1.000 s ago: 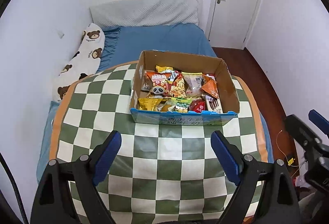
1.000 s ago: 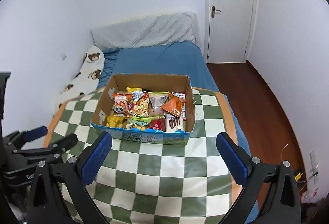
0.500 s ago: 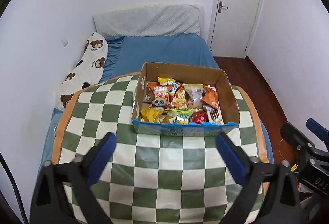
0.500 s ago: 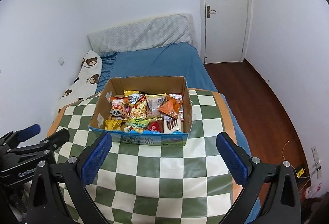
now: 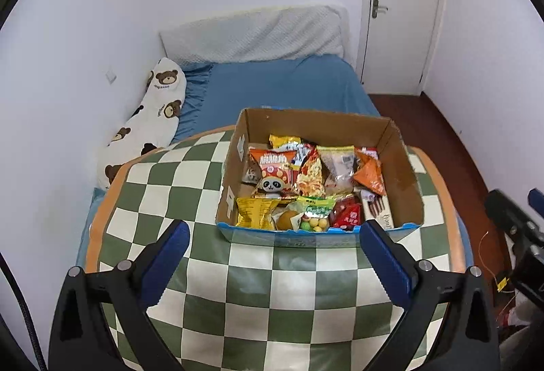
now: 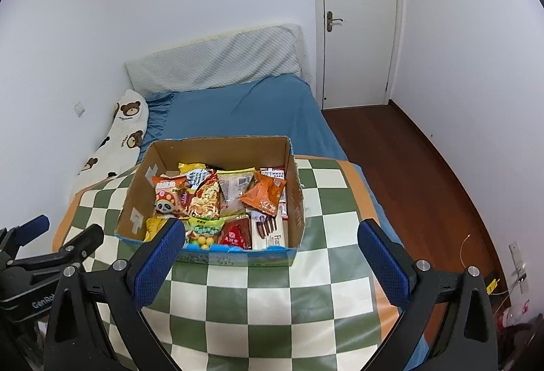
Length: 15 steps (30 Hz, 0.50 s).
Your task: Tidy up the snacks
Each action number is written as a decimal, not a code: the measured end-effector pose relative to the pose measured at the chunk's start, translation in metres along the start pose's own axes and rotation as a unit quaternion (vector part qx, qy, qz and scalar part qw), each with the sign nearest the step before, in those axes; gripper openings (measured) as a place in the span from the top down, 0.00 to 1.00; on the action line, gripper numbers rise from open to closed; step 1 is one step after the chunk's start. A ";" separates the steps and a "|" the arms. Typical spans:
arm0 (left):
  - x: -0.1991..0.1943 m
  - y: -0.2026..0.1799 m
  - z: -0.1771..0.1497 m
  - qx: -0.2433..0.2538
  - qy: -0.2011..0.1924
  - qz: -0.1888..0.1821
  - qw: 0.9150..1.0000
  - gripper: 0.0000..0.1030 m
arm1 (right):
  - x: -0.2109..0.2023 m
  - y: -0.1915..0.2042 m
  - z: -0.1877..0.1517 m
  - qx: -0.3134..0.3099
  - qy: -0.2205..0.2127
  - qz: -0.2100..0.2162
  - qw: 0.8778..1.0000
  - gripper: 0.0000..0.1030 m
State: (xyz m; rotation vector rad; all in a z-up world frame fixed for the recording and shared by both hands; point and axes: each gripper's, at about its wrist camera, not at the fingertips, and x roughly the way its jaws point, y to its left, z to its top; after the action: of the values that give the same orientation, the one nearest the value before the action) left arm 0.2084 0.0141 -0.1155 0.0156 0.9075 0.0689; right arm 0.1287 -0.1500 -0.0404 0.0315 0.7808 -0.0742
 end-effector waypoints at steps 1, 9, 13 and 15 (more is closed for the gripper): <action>0.004 0.000 0.000 -0.001 0.004 -0.001 1.000 0.01 | 0.002 0.001 0.001 -0.002 0.001 -0.002 1.000 0.00; 0.014 0.001 0.004 -0.002 0.008 -0.005 1.000 0.01 | 0.018 0.003 0.000 -0.007 0.010 -0.012 1.000 0.00; 0.016 0.002 0.004 -0.001 0.010 -0.006 1.000 0.01 | 0.022 0.003 0.000 -0.007 0.012 -0.014 1.000 0.00; 0.016 0.002 0.004 0.000 0.008 -0.003 1.000 0.01 | 0.023 0.004 0.000 -0.008 0.013 -0.014 1.000 0.00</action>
State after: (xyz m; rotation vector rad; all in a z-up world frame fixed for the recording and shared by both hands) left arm 0.2216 0.0172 -0.1256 0.0115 0.9228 0.0639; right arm 0.1447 -0.1471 -0.0567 0.0070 0.8083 -0.0942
